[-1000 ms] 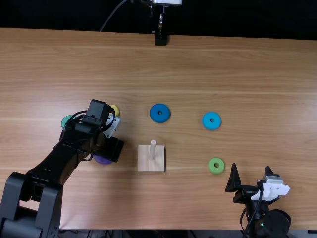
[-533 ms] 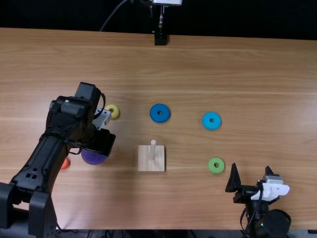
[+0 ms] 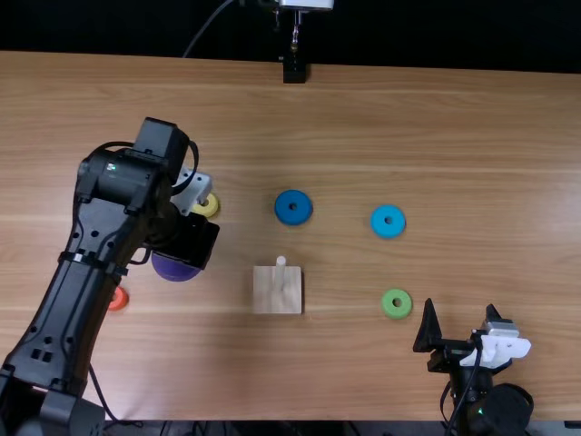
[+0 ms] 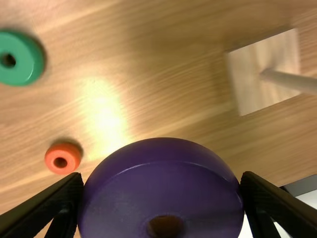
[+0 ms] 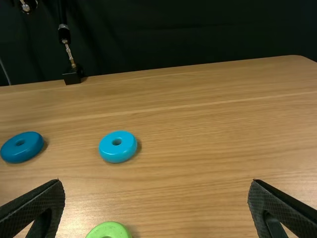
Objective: Build the Hanoi tower: stack the rings onto the peg from bottom to top in this color order: purple, dark blue, light blue, dark green, light green, yellow, orange.
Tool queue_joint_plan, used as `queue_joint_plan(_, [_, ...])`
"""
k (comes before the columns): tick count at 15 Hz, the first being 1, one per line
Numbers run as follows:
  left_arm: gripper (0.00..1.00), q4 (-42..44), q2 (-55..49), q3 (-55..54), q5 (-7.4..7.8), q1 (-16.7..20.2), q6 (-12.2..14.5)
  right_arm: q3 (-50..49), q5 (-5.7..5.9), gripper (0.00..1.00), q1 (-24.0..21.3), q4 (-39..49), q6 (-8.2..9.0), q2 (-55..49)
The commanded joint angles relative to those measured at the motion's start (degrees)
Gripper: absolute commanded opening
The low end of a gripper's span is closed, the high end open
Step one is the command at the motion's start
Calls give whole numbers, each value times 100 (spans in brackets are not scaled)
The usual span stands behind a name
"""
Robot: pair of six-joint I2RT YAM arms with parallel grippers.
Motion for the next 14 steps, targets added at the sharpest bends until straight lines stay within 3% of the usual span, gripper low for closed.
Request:
queue_joint_plan(1, [0, -27, -157, 307, 33, -260, -396, -326, -7, 100, -40, -417, 2, -73])
queue_joint_plan(8, [0, -175, -7, 1160, 54, -1086, -1271, -326, -7, 100, -49, -417, 2, -73])
queue_joint_plan(14, [0, -164, 362, 1371, 86, -1552, -1440, -326, -7, 100, -49, -417, 2, -73])
